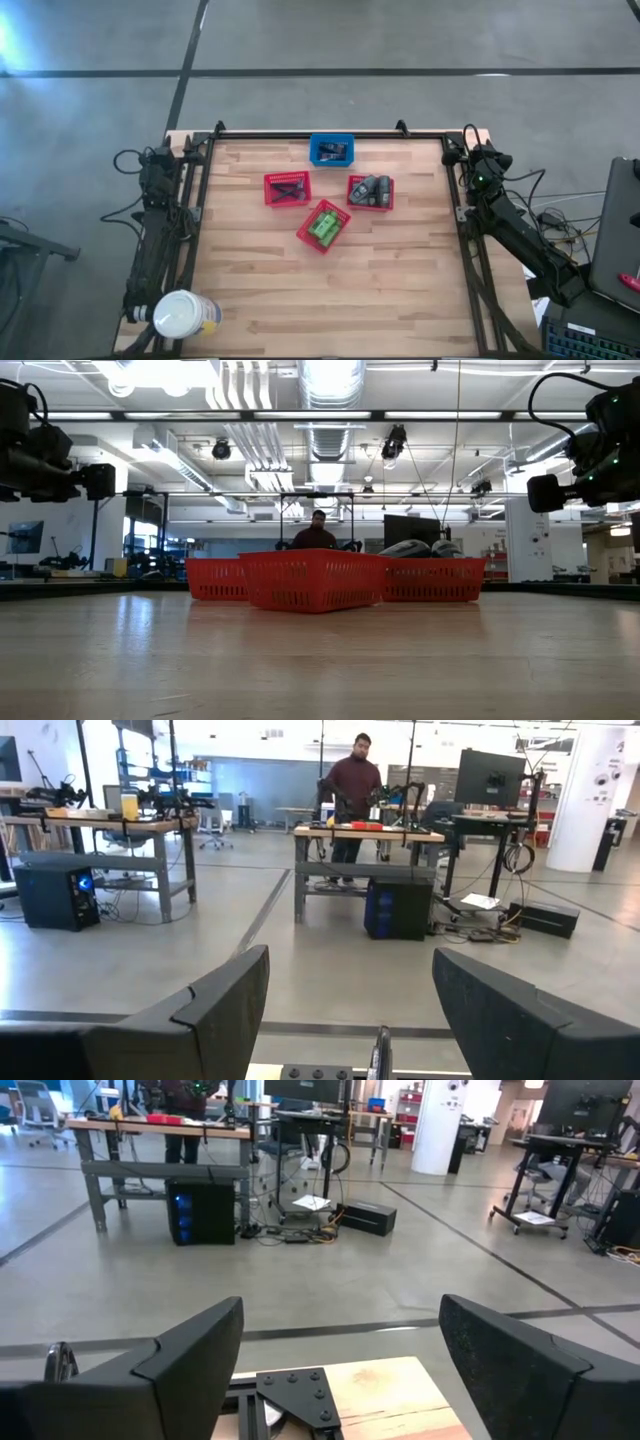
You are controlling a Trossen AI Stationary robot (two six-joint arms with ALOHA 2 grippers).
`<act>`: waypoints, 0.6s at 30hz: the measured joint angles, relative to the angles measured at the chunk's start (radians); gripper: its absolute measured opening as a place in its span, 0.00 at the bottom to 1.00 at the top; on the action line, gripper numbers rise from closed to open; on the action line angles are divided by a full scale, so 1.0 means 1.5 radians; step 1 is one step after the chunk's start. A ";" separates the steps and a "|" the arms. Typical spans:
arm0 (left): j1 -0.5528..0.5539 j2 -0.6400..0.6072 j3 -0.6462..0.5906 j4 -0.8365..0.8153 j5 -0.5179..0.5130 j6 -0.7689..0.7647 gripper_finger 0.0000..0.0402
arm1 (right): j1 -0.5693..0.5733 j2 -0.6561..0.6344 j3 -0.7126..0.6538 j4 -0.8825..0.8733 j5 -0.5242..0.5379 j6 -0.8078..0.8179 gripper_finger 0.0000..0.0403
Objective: Pick & Place Travel size toiletries
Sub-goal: Return to Home Position
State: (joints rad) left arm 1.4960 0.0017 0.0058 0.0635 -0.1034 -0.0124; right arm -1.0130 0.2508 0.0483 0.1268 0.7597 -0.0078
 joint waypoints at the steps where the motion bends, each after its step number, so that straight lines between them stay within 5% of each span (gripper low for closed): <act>1: 0.000 0.000 0.000 0.000 0.000 0.000 0.71 | 0.000 0.000 0.000 0.000 0.000 0.000 0.82; 18: 0.002 -0.001 0.000 0.003 0.001 0.000 0.71 | 0.000 0.000 0.000 0.000 0.000 0.000 0.70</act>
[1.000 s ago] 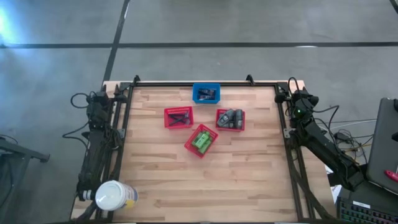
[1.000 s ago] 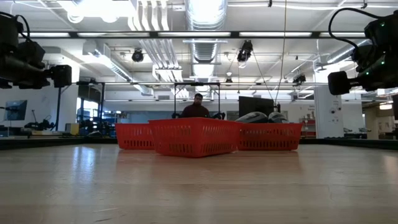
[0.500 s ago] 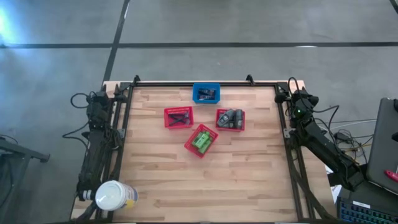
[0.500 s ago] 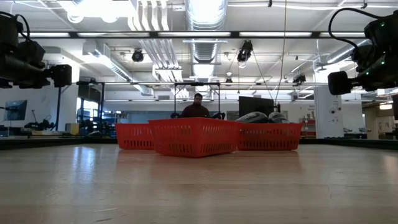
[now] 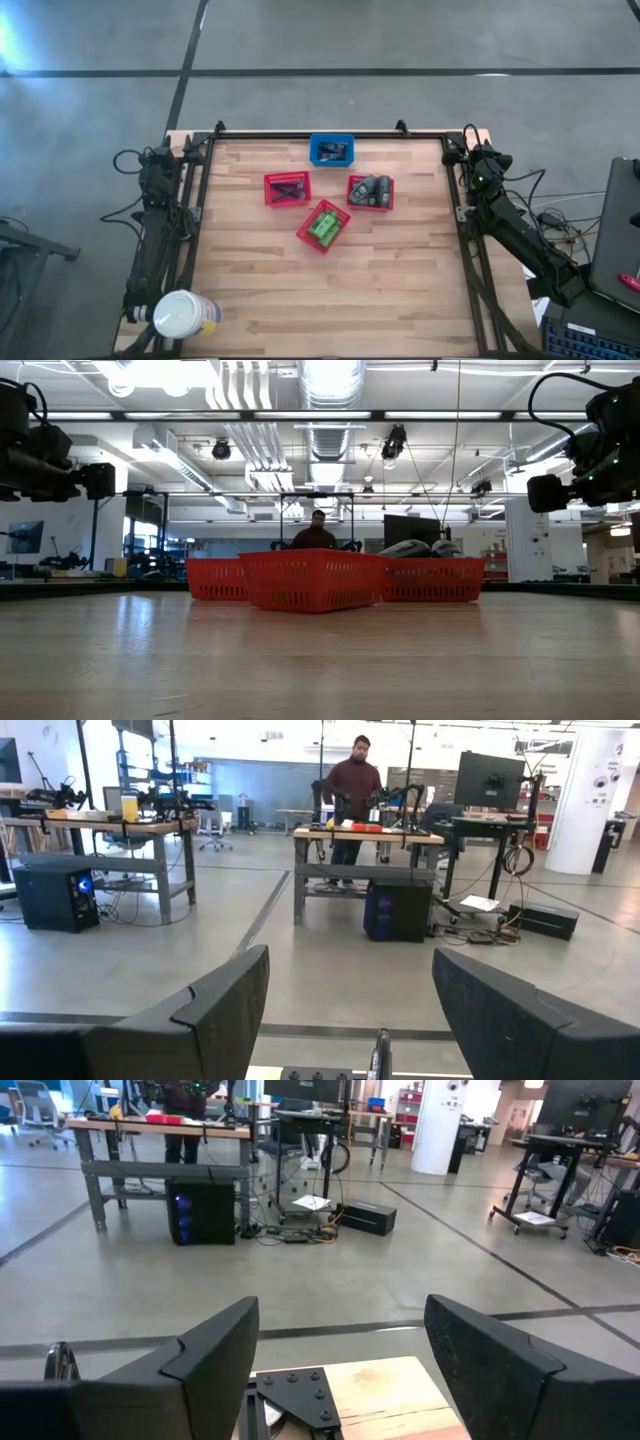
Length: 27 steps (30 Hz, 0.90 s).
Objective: Pick & Place Travel size toiletries
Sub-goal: Return to Home Position
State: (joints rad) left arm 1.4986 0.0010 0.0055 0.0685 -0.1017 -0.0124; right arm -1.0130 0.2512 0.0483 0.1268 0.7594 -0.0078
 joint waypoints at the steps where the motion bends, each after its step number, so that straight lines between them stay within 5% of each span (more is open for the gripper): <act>1: 0.000 0.000 0.000 0.000 0.000 0.000 0.71 | 0.002 -0.002 0.000 0.000 0.000 -0.002 0.69; 5: -0.001 0.000 0.000 0.000 0.002 0.000 0.71 | 0.040 -0.070 -0.014 -0.002 0.006 -0.015 0.67; 11: -0.001 0.000 0.000 -0.001 0.002 0.000 0.71 | -0.044 -0.166 -0.025 0.007 -0.088 -0.005 0.63; 21: -0.001 0.000 0.000 -0.006 0.000 0.001 0.71 | -0.313 -0.167 -0.026 0.012 -0.091 -0.008 0.57; 24: -0.001 0.000 0.000 -0.006 -0.001 0.000 0.71 | -0.314 -0.167 -0.026 0.007 -0.048 -0.009 0.55; 27: -0.003 0.000 0.000 -0.006 -0.001 0.001 0.71 | -0.310 -0.167 -0.026 0.005 0.068 -0.009 0.54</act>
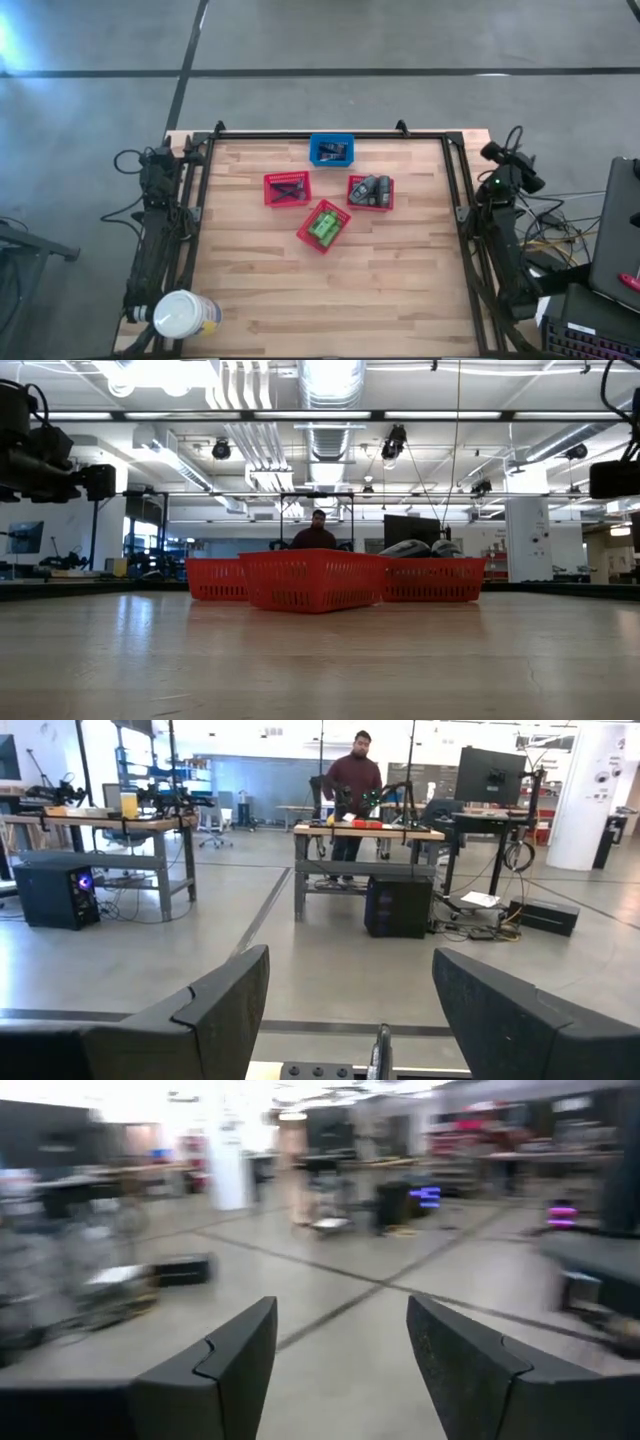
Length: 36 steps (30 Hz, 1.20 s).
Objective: Pick & Place Travel size toiletries
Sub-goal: Return to Home Position
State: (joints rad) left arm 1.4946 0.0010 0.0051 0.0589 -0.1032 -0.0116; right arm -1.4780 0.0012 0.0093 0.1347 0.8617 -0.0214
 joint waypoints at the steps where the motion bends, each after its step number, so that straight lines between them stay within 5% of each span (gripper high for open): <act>1: -0.002 0.000 0.000 0.000 0.000 0.000 0.71 | 0.014 0.001 0.000 0.000 0.035 0.000 0.54; 19: -0.013 0.006 0.003 0.000 0.000 0.000 0.71 | 0.021 0.001 0.000 -0.002 0.047 0.003 0.68; 22: -0.013 0.006 0.003 0.000 0.000 0.000 0.71 | 0.021 0.001 0.000 -0.001 -0.089 0.028 0.70; 26: -0.014 0.006 0.003 0.000 0.000 0.000 0.71 | 0.019 0.007 0.000 0.025 -0.161 0.112 0.71; 31: -0.014 0.007 0.003 0.000 0.001 0.000 0.71 | 0.019 0.005 0.001 0.131 -0.350 0.205 0.69; 36: -0.014 0.007 0.003 0.000 0.001 0.000 0.71 | 0.020 0.030 0.001 0.094 -0.385 0.177 0.65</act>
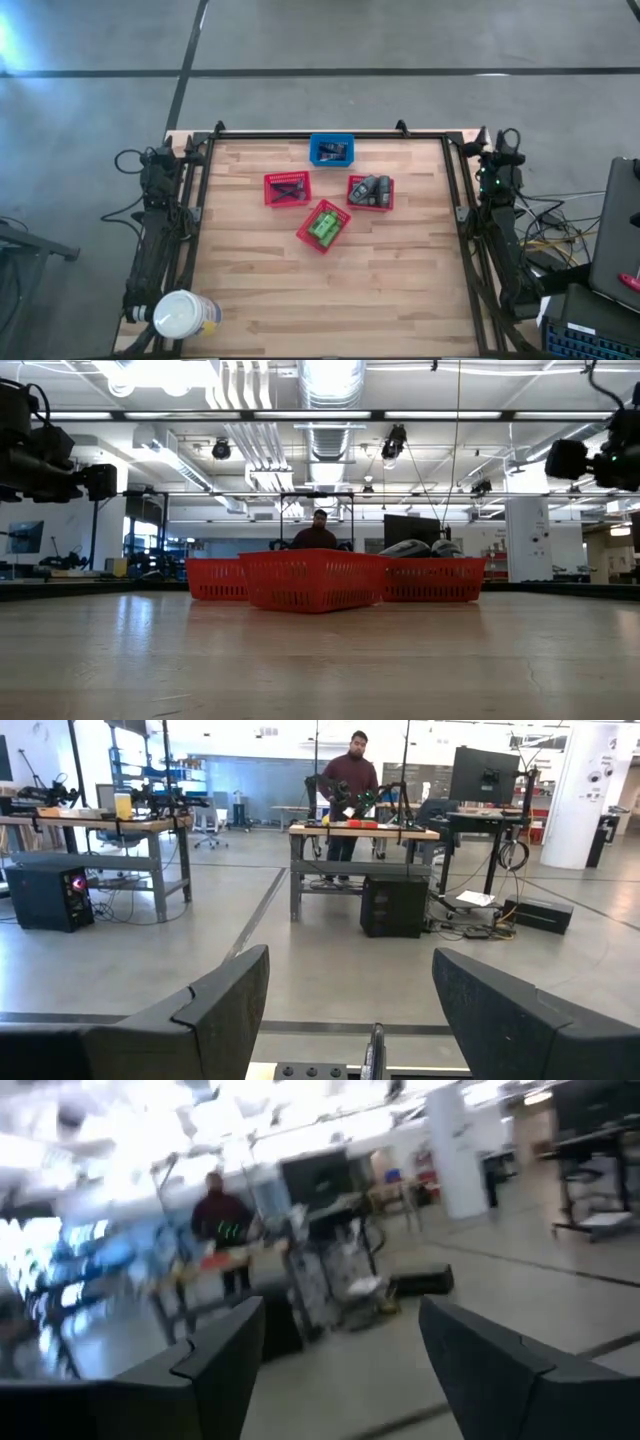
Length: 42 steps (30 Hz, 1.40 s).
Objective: Pick & Place Travel size toiletries
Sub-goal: Return to Home Position
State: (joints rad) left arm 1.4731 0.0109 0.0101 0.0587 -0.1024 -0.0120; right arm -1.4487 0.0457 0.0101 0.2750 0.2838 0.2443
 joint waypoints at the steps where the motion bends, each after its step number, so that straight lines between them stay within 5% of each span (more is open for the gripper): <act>1: 0.000 0.000 0.000 0.000 0.000 0.000 0.71 | 0.000 0.005 0.000 -0.012 -0.015 -0.015 0.64; 9: 0.000 0.000 0.000 0.000 0.000 0.000 0.71 | 0.001 0.020 -0.001 -0.028 -0.181 -0.111 0.58; 20: -0.001 0.000 0.000 0.000 0.000 0.000 0.71 | -0.018 0.034 -0.001 -0.117 -0.153 -0.105 0.55; 42: -0.001 0.000 0.001 0.000 0.000 0.000 0.71 | -0.021 0.023 -0.001 -0.129 -0.154 -0.112 0.73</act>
State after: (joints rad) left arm 1.4715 0.0112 0.0109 0.0586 -0.1020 -0.0120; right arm -1.4803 0.0795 0.0093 0.0814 0.0527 0.0768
